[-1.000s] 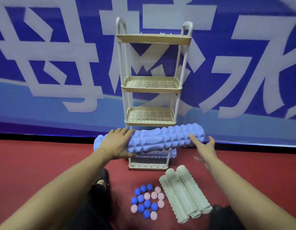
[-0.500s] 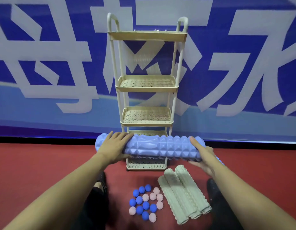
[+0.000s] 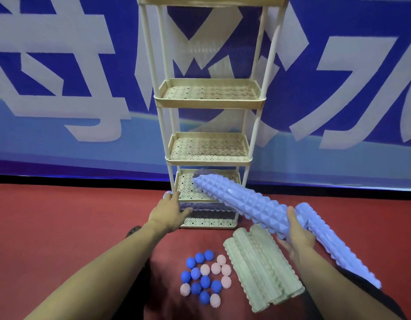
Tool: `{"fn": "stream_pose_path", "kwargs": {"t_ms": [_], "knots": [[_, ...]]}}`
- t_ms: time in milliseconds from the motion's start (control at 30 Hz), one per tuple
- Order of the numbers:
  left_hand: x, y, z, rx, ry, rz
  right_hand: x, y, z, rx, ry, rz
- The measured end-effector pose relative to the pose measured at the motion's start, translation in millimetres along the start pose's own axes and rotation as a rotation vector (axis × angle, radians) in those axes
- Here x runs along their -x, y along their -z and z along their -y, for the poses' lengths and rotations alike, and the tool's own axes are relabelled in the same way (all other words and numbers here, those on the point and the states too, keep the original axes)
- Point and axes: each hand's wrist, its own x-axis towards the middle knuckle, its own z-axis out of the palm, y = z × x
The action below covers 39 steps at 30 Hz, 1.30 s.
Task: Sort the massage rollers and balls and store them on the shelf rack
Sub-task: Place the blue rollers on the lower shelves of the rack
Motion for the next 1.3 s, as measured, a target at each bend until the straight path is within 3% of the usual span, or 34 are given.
{"fn": "stream_pose_path", "kwargs": {"t_ms": [167, 433, 667, 800, 900, 1100, 1233, 1300], "knots": [[-33.2, -29.8, -5.2, 0.176, 0.073, 0.028, -27.2, -57.5, -5.2, 0.037, -0.100, 0.060], [-129.2, -67.6, -19.1, 0.941, 0.433, 0.010, -65.5, -149.8, -13.8, 0.043, -0.176, 0.176], [-197.5, -100.8, -31.3, 1.580, 0.594, 0.186, -97.2, -203.7, -25.3, 0.033, -0.131, 0.258], [-220.1, -120.7, -26.7, 1.647, 0.696, 0.111, -113.4, -222.1, -34.8, 0.014, -0.138, 0.298], [-228.1, -134.7, -21.2, 1.696, 0.663, 0.067, -125.9, -221.6, -44.9, 0.062, -0.111, 0.338], [-249.9, -145.4, -31.0, 1.862, 0.556, 0.016, -138.4, -175.9, -71.3, 0.150, -0.080, 0.588], [-267.4, -153.0, -50.0, 1.888, 0.600, -0.002, -150.8, -158.2, -82.7, 0.213, -0.048, 0.583], [-271.5, -157.9, -63.1, 1.853, 0.576, 0.043, -155.5, -158.4, -82.8, 0.317, 0.054, 0.557]]}}
